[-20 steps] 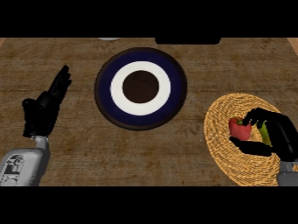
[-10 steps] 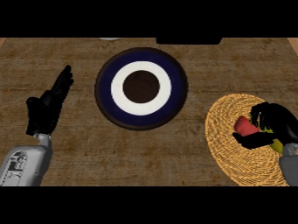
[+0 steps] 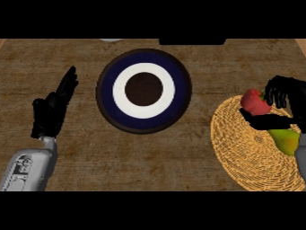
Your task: Pick the bell pepper from the placemat and place it in the plate
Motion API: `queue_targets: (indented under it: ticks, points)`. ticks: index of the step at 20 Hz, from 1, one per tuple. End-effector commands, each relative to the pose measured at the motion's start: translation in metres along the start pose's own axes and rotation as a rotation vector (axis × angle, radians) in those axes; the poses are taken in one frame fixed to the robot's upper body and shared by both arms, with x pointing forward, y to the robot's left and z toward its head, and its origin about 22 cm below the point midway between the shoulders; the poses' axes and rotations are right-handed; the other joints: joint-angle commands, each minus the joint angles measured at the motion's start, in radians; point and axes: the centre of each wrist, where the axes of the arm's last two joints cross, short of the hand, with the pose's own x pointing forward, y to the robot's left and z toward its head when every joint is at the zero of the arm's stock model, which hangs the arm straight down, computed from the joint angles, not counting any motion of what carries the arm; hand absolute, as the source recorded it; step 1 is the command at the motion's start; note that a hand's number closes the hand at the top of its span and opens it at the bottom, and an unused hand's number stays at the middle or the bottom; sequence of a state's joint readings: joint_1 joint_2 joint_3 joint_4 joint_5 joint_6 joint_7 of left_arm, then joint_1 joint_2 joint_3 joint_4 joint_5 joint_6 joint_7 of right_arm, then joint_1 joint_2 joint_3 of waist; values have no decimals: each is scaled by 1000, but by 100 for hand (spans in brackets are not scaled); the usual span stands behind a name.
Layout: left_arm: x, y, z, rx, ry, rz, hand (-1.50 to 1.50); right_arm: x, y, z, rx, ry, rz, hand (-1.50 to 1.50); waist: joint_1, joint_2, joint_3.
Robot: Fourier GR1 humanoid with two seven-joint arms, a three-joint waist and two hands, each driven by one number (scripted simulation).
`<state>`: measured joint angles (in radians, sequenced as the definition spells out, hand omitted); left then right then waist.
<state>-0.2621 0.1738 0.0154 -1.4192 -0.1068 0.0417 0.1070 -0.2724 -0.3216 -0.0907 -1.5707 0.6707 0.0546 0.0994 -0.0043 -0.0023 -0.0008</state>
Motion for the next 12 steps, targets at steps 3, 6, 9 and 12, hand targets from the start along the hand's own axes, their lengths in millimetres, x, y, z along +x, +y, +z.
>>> queue_targets:
  ticks: [3,6,9,12]
  points:
    - [-13,-1,5,-9,25,6,0,55,-23,-15,-35,-168,-124,150,6,1,0]
    - [3,-1,2,1,0,7,0,92,1,-30,26,-169,-196,150,13,2,0]
    - [0,-15,-4,-9,17,-1,0,101,10,-43,80,-142,-209,150,7,3,1]
    - [-12,15,-2,-6,-9,4,0,144,39,-65,117,-142,-233,150,18,6,0]
